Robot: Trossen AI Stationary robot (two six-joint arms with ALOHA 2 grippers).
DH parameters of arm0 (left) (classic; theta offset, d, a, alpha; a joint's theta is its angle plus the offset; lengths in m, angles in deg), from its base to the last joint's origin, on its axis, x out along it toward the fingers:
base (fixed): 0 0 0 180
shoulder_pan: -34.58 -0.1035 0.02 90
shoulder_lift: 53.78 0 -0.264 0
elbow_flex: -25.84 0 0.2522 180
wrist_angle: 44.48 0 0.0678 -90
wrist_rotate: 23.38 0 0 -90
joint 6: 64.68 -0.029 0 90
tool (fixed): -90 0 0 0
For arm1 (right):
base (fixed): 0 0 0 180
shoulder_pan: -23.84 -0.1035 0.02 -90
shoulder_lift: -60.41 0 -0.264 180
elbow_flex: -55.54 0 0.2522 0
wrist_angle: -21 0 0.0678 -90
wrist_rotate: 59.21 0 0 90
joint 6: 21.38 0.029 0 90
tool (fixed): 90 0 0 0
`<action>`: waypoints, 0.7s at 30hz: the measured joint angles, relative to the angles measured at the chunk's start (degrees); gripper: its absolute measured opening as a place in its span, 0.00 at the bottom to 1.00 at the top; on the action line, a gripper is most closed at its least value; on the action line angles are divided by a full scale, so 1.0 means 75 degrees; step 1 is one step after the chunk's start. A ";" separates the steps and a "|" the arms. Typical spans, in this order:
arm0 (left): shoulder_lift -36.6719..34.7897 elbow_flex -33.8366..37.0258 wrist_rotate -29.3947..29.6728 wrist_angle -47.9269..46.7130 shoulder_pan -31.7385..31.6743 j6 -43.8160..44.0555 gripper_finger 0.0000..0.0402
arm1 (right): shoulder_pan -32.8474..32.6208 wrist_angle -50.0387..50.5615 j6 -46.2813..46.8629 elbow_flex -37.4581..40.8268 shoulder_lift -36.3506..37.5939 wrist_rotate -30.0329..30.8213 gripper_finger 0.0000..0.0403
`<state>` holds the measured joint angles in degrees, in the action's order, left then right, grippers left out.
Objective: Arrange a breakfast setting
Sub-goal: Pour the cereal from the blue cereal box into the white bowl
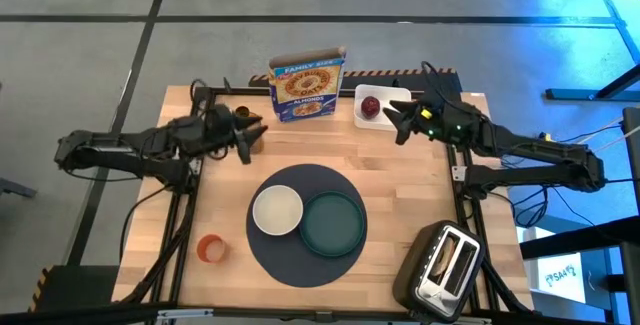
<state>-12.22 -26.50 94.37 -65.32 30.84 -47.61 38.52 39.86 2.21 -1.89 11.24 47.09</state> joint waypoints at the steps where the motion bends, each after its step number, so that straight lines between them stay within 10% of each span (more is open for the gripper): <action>1: 0.0152 -0.0331 -0.0002 -0.0353 -0.0199 -0.0175 0.43 | 0.0062 -0.0011 -0.0030 -0.0111 -0.0102 -0.0171 0.45; 21: 0.3133 -0.2408 -0.3005 -0.1994 -0.5180 -0.3338 0.90 | 0.0145 -0.0099 -0.0410 -0.0489 -0.0431 -0.0840 0.45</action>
<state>11.27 -44.56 71.83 -80.27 -8.01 -72.65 39.61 39.12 -0.87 -5.56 8.01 40.78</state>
